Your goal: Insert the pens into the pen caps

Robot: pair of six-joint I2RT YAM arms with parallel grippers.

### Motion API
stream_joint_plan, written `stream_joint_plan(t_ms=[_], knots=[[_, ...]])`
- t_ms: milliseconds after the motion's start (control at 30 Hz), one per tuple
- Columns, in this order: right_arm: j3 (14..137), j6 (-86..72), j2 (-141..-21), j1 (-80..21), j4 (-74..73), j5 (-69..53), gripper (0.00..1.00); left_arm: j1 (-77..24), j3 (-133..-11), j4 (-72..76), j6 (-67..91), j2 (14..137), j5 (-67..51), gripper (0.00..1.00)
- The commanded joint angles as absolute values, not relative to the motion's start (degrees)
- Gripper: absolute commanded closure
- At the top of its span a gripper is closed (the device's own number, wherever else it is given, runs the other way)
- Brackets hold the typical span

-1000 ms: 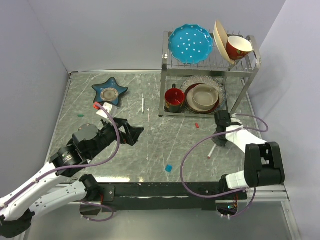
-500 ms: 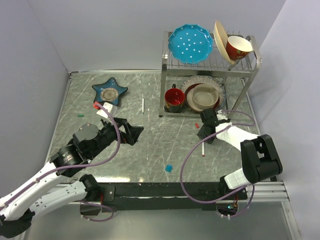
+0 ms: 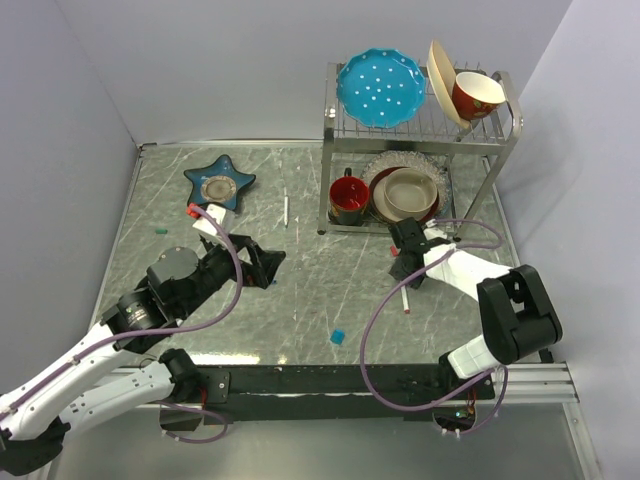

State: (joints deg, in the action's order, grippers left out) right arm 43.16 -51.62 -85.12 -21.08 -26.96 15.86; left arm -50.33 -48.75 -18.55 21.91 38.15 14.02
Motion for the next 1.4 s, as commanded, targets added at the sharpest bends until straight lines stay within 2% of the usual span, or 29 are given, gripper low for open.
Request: stream_joint_plan(t_ms=[0,167,400,800,1000,1133,1167,1367], knots=[[43.2,-53.1,-87.1,-23.2,-34.1,15.5,0.52,-50.5,-49.6,-17.0,21.2,38.8,14.8,0.01],[42.5,-53.1,-87.6,-23.5,-35.9,16.4,0.56,-50.5,-49.8,-17.5,21.1,39.5,14.9,0.01],[41.9,-51.6,-83.1,-23.6,-30.7,12.0,0.7,-50.5,-49.7,-16.7,20.8,40.8,14.1,0.01],[39.3,-52.5,-82.2,-24.8,-20.8,8.0,0.77,-50.5,-51.7,-21.0,22.2,44.1,15.9,0.01],[39.3,-53.2,-85.9,-25.9,-22.0,9.7,0.76,-50.5,-54.1,-21.4,27.4,47.9,13.2,0.02],[38.2,-51.3,-86.8,-25.9,-21.0,9.5,0.8,-50.5,-52.3,-17.5,31.6,49.5,9.9,0.02],[37.7,-51.0,-86.6,-26.0,-20.4,8.6,0.84,-50.5,-51.4,-16.4,32.5,49.5,9.1,0.02],[34.7,-48.1,-79.8,-26.0,-14.1,5.0,0.92,-50.5,-46.2,-11.4,38.6,52.6,4.0,0.06]])
